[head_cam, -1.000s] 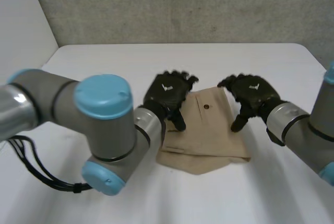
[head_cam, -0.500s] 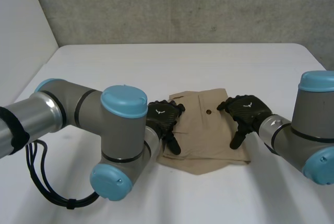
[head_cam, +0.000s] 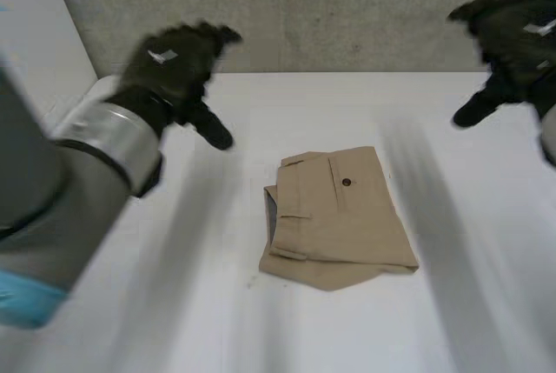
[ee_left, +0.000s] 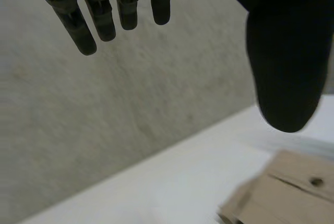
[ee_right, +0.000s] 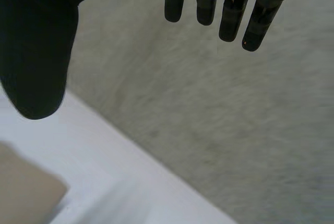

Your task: Fold the shorts.

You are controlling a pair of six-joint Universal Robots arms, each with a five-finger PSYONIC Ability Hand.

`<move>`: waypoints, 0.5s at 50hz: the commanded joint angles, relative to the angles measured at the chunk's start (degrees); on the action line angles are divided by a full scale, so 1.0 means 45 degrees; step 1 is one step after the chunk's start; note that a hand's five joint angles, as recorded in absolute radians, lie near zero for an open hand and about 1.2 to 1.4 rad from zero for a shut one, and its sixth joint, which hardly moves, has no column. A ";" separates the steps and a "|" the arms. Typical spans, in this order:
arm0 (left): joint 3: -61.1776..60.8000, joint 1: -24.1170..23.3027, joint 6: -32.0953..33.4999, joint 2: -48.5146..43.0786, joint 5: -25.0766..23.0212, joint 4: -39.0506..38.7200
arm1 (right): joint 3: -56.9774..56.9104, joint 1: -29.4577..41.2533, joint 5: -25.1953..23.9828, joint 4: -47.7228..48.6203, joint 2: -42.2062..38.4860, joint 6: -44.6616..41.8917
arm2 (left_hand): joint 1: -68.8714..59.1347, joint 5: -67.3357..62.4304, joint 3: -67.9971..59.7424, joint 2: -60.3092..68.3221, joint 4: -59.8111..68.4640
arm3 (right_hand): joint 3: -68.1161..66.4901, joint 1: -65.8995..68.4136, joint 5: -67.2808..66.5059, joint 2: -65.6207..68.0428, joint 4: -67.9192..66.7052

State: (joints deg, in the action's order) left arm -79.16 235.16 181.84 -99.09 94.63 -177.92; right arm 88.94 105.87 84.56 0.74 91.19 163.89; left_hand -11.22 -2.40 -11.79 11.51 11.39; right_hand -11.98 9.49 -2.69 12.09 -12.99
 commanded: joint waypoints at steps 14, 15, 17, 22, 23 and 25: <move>-0.1629 0.1569 -0.0117 0.2840 0.0006 0.0006 | -0.0136 -0.1204 0.0544 -0.1826 0.1220 0.0475 | 0.0222 0.0486 0.0350 -0.0289 -0.0262 | 0.0440 0.0113 0.0598 -0.0465 0.0664; -0.1629 0.1569 -0.0117 0.2763 0.0006 -0.0013 | -0.0155 -0.1165 0.0389 -0.1826 0.1162 0.0397 | 0.0259 0.0523 0.0387 -0.0326 -0.0299 | 0.0440 0.0113 0.0598 -0.0465 0.0664; -0.1629 0.1589 -0.0117 0.2684 -0.0013 -0.0033 | -0.0175 -0.1087 0.0194 -0.1806 0.0890 0.0338 | 0.0260 0.0524 0.0387 -0.0326 -0.0299 | 0.0440 0.0113 0.0598 -0.0465 0.0664; -0.1648 0.1589 -0.0136 0.2392 -0.0013 -0.0227 | -0.0856 -0.0114 -0.0995 -0.2641 -0.1369 -0.0828 | 0.0260 0.0524 0.0387 -0.0326 -0.0299 | 0.0440 0.0113 0.0598 -0.0465 0.0664; -0.1706 0.1570 -0.0136 0.2236 -0.0013 -0.0363 | -0.0955 0.0103 -0.1193 -0.2897 -0.1725 -0.1104 | 0.0260 0.0524 0.0387 -0.0326 -0.0299 | 0.0440 0.0113 0.0598 -0.0465 0.0664; -0.1784 0.1589 -0.0156 0.2157 -0.0013 -0.0442 | -0.1228 0.0611 -0.1506 -0.3405 -0.2584 -0.1613 | 0.0260 0.0524 0.0387 -0.0326 -0.0299 | 0.0440 0.0113 0.0598 -0.0465 0.0664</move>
State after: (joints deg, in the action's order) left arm -86.54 242.29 181.28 -87.40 94.59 -178.35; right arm 86.91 102.36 83.35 -8.33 91.37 163.80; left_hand -11.22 -2.36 -11.78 11.52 11.39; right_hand -11.98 9.49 -2.69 12.09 -12.99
